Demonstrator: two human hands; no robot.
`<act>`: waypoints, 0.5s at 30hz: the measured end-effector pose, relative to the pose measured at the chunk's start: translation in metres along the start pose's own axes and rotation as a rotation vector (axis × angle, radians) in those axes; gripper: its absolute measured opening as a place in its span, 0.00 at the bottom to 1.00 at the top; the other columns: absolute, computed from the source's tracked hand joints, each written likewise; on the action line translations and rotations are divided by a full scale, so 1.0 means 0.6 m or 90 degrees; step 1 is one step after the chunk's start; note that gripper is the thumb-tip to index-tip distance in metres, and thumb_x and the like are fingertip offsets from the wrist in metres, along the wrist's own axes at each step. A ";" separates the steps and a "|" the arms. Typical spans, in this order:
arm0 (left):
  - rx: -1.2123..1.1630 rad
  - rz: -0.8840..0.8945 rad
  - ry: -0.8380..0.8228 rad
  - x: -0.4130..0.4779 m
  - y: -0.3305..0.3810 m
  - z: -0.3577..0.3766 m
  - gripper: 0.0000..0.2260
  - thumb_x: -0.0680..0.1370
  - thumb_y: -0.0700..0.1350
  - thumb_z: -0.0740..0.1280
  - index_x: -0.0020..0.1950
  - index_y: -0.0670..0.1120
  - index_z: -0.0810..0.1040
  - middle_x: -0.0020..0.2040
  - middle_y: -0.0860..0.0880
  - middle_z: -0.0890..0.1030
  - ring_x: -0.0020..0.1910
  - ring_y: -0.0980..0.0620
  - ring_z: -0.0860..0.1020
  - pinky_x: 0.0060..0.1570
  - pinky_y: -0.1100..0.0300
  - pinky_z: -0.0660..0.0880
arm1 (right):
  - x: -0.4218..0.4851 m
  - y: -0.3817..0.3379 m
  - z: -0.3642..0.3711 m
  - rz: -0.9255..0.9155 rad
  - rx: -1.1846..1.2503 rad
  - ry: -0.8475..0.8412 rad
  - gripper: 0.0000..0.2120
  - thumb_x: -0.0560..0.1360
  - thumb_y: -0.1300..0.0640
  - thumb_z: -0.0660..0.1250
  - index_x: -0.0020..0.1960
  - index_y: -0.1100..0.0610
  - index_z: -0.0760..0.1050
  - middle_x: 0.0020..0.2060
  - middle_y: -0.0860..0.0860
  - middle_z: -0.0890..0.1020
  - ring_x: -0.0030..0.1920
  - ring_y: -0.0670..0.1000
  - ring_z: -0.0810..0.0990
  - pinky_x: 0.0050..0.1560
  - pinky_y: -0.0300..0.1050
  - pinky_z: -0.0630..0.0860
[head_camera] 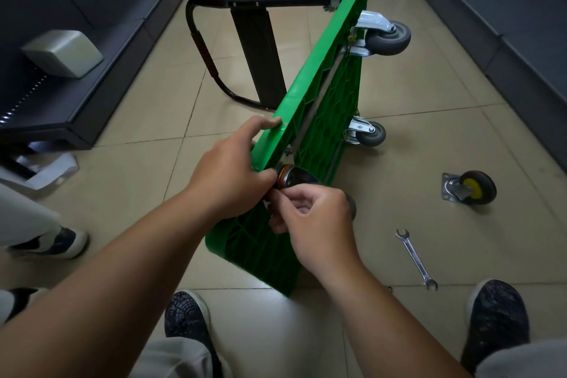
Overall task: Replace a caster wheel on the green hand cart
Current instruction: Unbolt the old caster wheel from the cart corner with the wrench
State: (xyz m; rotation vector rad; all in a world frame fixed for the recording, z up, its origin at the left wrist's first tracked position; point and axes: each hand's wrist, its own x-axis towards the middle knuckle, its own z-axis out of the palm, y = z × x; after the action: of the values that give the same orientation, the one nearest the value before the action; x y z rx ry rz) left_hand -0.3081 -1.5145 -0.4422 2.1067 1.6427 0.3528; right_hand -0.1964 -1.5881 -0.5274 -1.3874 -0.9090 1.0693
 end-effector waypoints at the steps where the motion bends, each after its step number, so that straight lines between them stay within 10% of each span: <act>1: 0.001 0.001 0.000 0.000 -0.001 0.000 0.31 0.76 0.46 0.73 0.71 0.71 0.66 0.55 0.51 0.80 0.46 0.46 0.82 0.48 0.45 0.82 | 0.001 -0.002 0.000 0.002 0.012 -0.008 0.05 0.76 0.57 0.76 0.41 0.53 0.85 0.31 0.48 0.86 0.31 0.48 0.86 0.36 0.44 0.83; 15: -0.002 0.001 -0.006 0.003 -0.004 -0.001 0.31 0.75 0.47 0.73 0.71 0.71 0.65 0.57 0.50 0.79 0.45 0.47 0.82 0.47 0.45 0.82 | -0.009 -0.002 -0.007 -0.256 -0.192 0.019 0.05 0.75 0.61 0.76 0.51 0.56 0.84 0.43 0.47 0.83 0.40 0.47 0.82 0.42 0.42 0.80</act>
State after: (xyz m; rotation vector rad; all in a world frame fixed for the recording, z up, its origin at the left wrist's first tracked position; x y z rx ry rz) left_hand -0.3098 -1.5123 -0.4431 2.1042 1.6347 0.3439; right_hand -0.1942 -1.5946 -0.5259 -1.3788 -1.3022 0.6224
